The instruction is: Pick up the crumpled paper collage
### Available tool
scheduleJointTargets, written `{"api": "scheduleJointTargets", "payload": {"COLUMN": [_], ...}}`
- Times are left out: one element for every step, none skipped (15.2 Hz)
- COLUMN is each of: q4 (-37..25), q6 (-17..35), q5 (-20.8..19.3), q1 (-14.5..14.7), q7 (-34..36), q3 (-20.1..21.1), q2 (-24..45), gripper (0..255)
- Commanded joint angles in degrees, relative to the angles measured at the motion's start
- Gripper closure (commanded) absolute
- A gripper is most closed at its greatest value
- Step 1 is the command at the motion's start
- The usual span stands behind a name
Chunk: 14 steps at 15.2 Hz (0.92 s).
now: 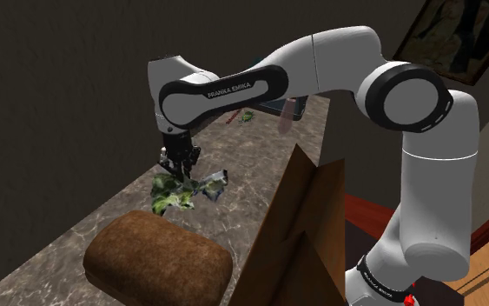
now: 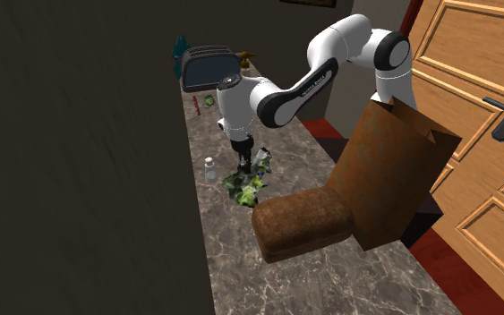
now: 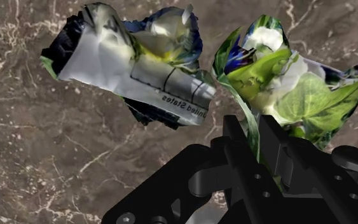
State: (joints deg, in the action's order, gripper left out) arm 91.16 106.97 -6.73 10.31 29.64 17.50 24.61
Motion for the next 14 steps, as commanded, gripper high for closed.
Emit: {"api": "scheduleJointTargets", "payload": {"q4": [-1.02,-1.49,-1.99,-2.50,-3.03,-3.58,-4.14,-4.72,-5.32,-5.94,-6.57,-7.23,-7.31,-7.33], "q6": [-1.30,-1.98,-2.66,-3.34,-4.03,-4.73,-5.43,-6.14,-6.85,-7.57,-8.29,-9.02,-9.13,-9.13], "q5": [0.12,0.20,0.27,0.33,0.39,0.45,0.51,0.56,0.61,0.65,0.69,0.72,0.73,0.73], "q1": [0.03,0.03,0.03,0.04,0.05,0.06,0.07,0.09,0.11,0.13,0.15,0.18,0.19,0.19], "q7": [-0.06,-0.10,-0.15,-0.19,-0.22,-0.26,-0.29,-0.33,-0.36,-0.39,-0.41,-0.44,-0.44,-0.44], "q3": [0.07,0.11,0.14,0.17,0.21,0.24,0.26,0.29,0.32,0.34,0.37,0.39,0.39,0.39], "q2": [-0.32,-0.53,-0.72,-0.90,-1.07,-1.23,-1.38,-1.51,-1.63,-1.74,-1.84,-1.92,-1.94,-1.93], "gripper": [255,255,255,255,255,255,255,255,255,255,255,255,255,255]}}
